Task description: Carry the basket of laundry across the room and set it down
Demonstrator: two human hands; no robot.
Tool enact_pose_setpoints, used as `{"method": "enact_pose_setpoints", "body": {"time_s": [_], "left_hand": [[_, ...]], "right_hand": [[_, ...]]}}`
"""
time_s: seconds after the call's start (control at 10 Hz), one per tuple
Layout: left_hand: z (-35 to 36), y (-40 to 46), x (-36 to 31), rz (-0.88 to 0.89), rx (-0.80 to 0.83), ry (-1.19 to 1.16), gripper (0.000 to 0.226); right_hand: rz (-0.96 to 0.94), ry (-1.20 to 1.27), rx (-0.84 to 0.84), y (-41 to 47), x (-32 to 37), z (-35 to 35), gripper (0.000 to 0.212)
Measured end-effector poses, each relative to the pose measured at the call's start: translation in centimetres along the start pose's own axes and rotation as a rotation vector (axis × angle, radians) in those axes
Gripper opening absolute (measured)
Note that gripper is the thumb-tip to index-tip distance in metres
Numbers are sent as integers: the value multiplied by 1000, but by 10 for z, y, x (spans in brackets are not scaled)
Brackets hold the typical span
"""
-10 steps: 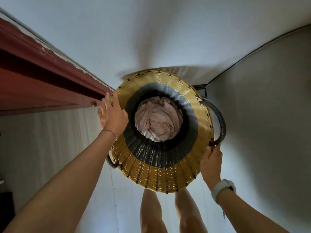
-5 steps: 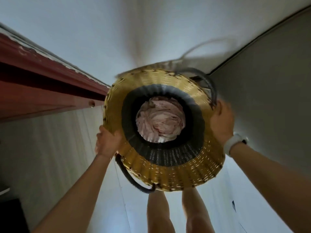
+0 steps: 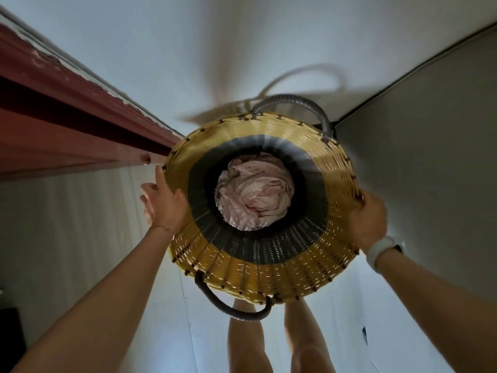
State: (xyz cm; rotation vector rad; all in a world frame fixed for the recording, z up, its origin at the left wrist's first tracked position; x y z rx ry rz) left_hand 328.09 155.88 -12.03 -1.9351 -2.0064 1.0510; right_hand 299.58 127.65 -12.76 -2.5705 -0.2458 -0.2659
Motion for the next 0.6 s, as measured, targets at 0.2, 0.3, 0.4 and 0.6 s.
{"method": "enact_pose_setpoints", "body": {"time_s": [0.2, 0.3, 0.4, 0.6], "left_hand": [[10, -34, 40, -164, -1, -97, 64], [21, -50, 48, -213, 28, -150, 71], [23, -54, 48, -231, 31, -167, 72], [17, -53, 47, -198, 35, -150, 72]], "right_hand": [[-178, 11, -20, 41, 61, -24, 35], [-272, 4, 71, 48, 85, -15, 46], [-277, -59, 136, 44, 84, -11, 60], [-192, 374, 151, 6, 115, -65, 47]]}}
Point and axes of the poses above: each hand's wrist, its own y-axis towards the middle knuckle, its own z-axis out of the palm, x = y × z, the point moved 7 cm from there along y, towards the middle knuckle, and after that the axes turned 7 degrees about -y, right-handed, at the moved point
